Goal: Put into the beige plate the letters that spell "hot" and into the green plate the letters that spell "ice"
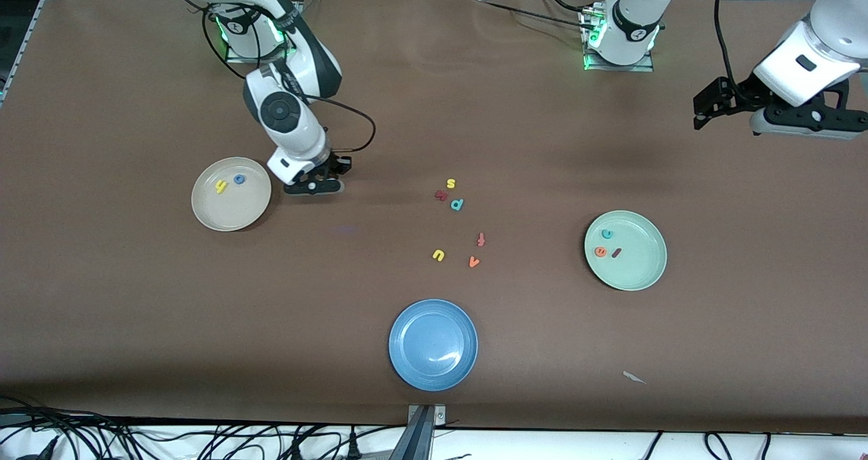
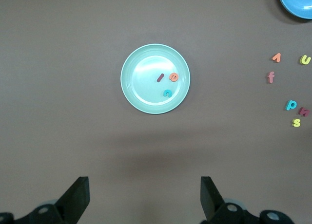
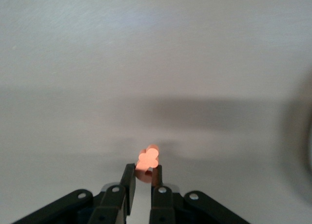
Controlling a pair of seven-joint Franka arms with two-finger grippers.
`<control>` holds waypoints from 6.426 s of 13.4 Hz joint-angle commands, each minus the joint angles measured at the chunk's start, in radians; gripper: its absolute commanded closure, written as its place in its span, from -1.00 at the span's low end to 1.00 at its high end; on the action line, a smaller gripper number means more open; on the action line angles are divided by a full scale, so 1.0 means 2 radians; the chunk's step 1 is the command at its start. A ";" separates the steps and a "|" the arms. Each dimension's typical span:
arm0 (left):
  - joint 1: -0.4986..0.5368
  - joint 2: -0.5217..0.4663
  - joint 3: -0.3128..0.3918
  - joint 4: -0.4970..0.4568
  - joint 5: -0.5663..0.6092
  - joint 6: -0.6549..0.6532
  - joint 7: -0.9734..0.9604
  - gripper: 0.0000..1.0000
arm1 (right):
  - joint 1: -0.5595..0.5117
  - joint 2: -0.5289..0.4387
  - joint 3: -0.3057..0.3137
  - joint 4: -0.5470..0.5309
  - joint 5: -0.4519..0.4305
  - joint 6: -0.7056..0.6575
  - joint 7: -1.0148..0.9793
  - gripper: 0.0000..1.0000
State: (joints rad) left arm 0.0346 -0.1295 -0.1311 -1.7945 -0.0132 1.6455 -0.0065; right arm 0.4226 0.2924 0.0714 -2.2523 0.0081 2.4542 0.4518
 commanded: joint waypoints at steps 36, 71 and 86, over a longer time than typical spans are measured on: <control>-0.037 0.082 0.049 0.077 -0.008 -0.027 0.001 -1.00 | -0.029 -0.049 -0.197 0.290 -0.015 -0.360 -0.118 -0.99; -0.034 0.079 0.051 0.076 -0.006 -0.037 0.020 -1.00 | -0.191 -0.092 -0.035 0.269 -0.020 -0.315 -0.141 -0.99; -0.034 0.079 0.050 0.077 -0.006 -0.038 0.019 -1.00 | -0.191 -0.093 -0.035 0.263 -0.021 -0.314 -0.142 -0.99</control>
State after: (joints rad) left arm -0.0383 0.0211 -0.0310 -1.6658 -0.0132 1.5911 0.0089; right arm 0.0438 0.1224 -0.0046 -1.7048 -0.0250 1.8159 0.1680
